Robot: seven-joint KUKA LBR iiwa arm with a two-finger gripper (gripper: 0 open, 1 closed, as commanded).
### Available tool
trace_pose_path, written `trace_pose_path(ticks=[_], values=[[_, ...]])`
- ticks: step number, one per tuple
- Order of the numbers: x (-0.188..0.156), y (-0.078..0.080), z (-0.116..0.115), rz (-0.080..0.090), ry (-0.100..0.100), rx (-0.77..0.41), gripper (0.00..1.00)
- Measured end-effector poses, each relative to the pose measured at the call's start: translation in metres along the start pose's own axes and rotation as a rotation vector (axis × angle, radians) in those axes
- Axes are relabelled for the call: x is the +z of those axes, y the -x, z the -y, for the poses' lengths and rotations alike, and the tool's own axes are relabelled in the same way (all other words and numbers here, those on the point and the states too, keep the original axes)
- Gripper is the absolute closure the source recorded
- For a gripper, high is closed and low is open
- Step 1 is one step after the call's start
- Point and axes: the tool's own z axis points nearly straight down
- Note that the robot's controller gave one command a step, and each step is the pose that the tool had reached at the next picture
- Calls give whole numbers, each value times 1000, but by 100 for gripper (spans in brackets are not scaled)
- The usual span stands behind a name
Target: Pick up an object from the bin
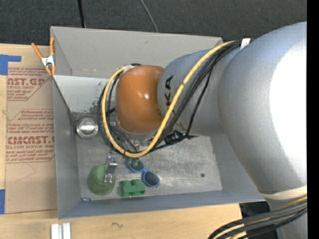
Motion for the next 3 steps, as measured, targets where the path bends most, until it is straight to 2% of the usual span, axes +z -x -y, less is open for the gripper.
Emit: trace_pose_path(ticks=[1, 2, 3], values=[[-16, -33, 31, -8, -5, 231, 0], [-9, -23, 30, -2, 1, 159, 0], [-3, -21, 28, 10, 8, 186, 0]])
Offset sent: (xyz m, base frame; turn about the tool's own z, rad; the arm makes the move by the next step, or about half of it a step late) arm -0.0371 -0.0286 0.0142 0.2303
